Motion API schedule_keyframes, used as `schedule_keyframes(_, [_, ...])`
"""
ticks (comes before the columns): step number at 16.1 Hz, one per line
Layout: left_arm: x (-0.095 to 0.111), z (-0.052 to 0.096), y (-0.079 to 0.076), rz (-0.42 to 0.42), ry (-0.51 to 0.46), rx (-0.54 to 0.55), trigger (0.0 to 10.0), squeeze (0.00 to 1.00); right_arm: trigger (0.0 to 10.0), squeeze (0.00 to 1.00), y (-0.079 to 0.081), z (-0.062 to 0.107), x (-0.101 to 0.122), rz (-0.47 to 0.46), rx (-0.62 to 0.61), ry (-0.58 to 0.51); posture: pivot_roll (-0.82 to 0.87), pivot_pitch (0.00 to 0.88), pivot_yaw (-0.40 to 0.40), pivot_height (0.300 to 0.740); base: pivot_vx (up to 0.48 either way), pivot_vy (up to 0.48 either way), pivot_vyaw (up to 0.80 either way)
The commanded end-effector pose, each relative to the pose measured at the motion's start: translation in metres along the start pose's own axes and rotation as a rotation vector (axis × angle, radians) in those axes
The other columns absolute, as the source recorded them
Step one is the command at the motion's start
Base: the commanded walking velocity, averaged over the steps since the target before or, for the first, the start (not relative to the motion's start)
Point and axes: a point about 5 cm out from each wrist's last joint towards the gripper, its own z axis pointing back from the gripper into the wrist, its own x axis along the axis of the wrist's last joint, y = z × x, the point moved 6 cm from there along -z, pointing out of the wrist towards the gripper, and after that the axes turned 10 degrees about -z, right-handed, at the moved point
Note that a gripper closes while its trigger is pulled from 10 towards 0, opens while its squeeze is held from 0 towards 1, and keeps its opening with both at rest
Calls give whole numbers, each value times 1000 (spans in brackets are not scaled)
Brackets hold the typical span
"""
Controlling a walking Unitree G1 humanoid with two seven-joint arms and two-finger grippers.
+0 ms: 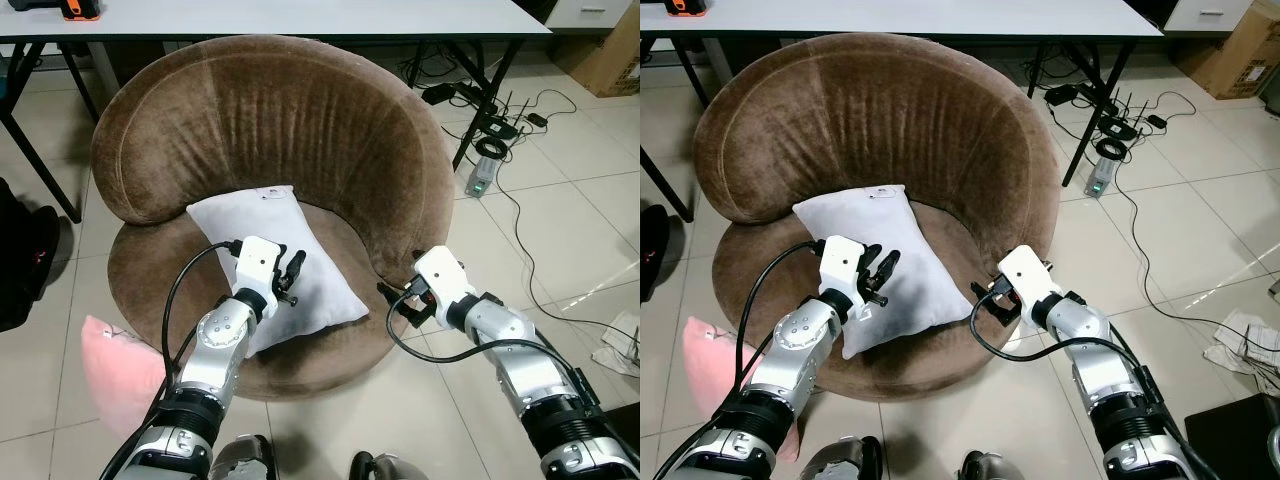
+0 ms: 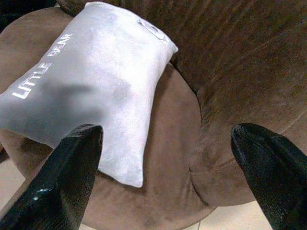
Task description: Move the pillow to the sofa from floor
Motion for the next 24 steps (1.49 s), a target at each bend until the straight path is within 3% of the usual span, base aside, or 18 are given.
schedule_keyframes(1, [-1, -1, -4, -3, 2, -9, 10000, 0, 10000, 0, -10, 2, 2, 11, -11, 8, 86, 99, -79, 740, 0, 0, 0])
schedule_keyframes(3, [-2, 0, -4, -2, 3, -7, 10000, 0, 10000, 0, -17, 2, 5, -7, -52, -5, 87, 109, -78, 740, 0, 0, 0])
schedule_keyframes(6, [-2, 1, -3, -2, 4, -3, 10000, 0, 10000, 0, -22, -3, 10, -128, -174, -76, 94, 119, -81, 740, 0, 0, 0])
schedule_keyframes(8, [-2, 2, -2, 1, 4, 6, 10000, 0, 10000, 0, -6, -7, 11, -204, -211, -135, 98, 124, -78, 740, 0, 0, 0])
schedule_keyframes(15, [1, -1, 0, 8, -2, 0, 10000, 0, 10000, 0, 1, -8, 0, -249, -271, -122, 85, 122, -72, 740, 0, 0, 0])
schedule_keyframes(17, [1, -1, -2, 13, -3, 2, 10000, 0, 10000, 0, 0, -7, -5, -307, -315, -120, 81, 127, -74, 740, 0, 0, 0])
schedule_keyframes(21, [0, -1, -7, 65, 0, -18, 10000, 0, 10000, 0, 10, -8, -7, -301, -299, -113, 71, 126, -74, 740, 0, 0, 0])
schedule_keyframes(24, [1, -2, -3, 59, -2, -3, 10000, 0, 10000, 0, 7, -7, -8, -297, -314, -109, 70, 117, -77, 740, 0, 0, 0])
